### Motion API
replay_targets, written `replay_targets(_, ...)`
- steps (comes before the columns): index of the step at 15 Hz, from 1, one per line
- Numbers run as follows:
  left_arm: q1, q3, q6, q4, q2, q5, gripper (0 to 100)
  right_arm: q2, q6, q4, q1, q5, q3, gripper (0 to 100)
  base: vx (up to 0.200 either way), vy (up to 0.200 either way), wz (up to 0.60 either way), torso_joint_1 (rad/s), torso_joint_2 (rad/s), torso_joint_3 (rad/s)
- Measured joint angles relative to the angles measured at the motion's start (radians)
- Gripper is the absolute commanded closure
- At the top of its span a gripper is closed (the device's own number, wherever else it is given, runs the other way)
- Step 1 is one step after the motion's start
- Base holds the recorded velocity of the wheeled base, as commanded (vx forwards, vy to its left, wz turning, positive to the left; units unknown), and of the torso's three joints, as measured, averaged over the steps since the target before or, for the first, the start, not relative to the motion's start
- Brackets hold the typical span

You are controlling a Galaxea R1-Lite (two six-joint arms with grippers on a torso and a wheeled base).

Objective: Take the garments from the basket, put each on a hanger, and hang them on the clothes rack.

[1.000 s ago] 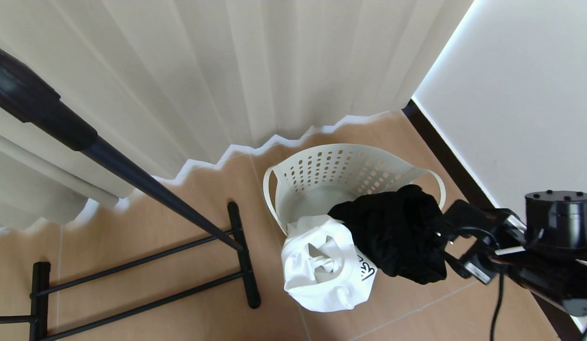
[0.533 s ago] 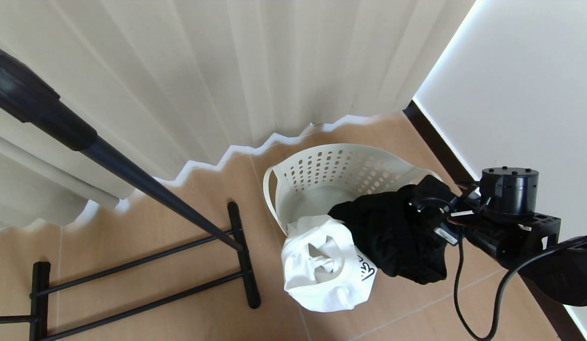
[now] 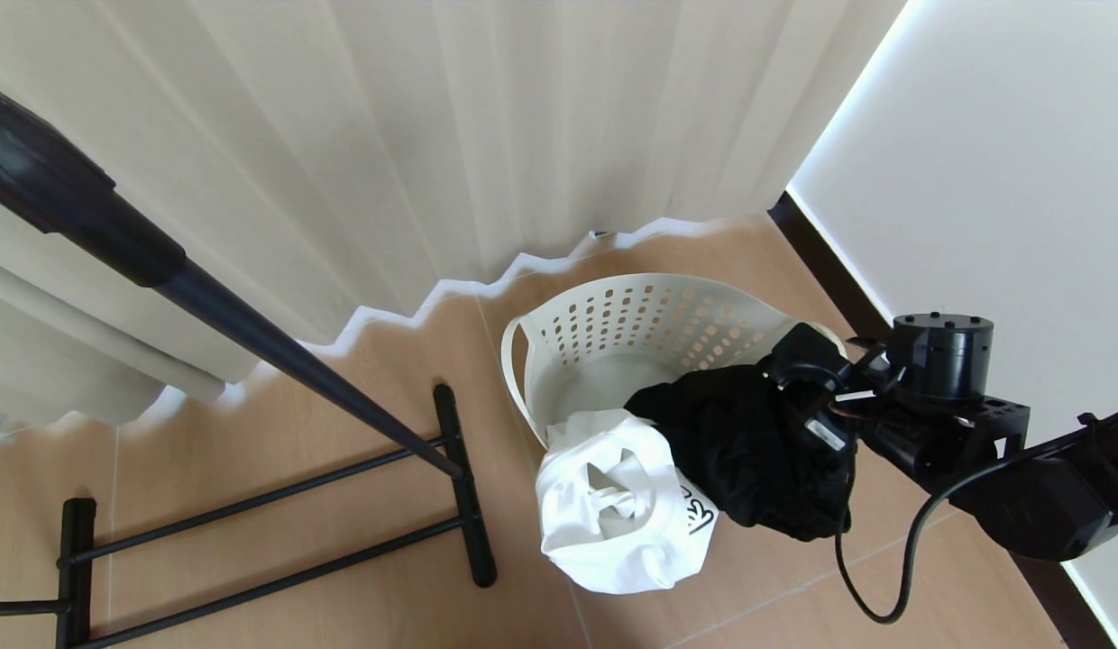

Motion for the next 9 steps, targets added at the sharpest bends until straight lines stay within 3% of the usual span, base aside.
replay_targets(5,0.0,0.0,0.0,0.0,0.0,0.0,0,0.042,0.053,0.0,0.0,0.005,-0.055,0,0.0,0.0,0.0,0.0,0.0,0.0)
replay_targets(6,0.0,0.0,0.0,0.0,0.0,0.0,0,0.048,0.071,0.001,0.0,0.006,-0.06,100,0.0,0.0,0.0,0.0,0.0,0.0)
replay_targets(9,0.0,0.0,0.0,0.0,0.0,0.0,0,0.064,0.084,0.0,0.0,0.007,-0.064,100,0.0,0.0,0.0,0.0,0.0,0.0)
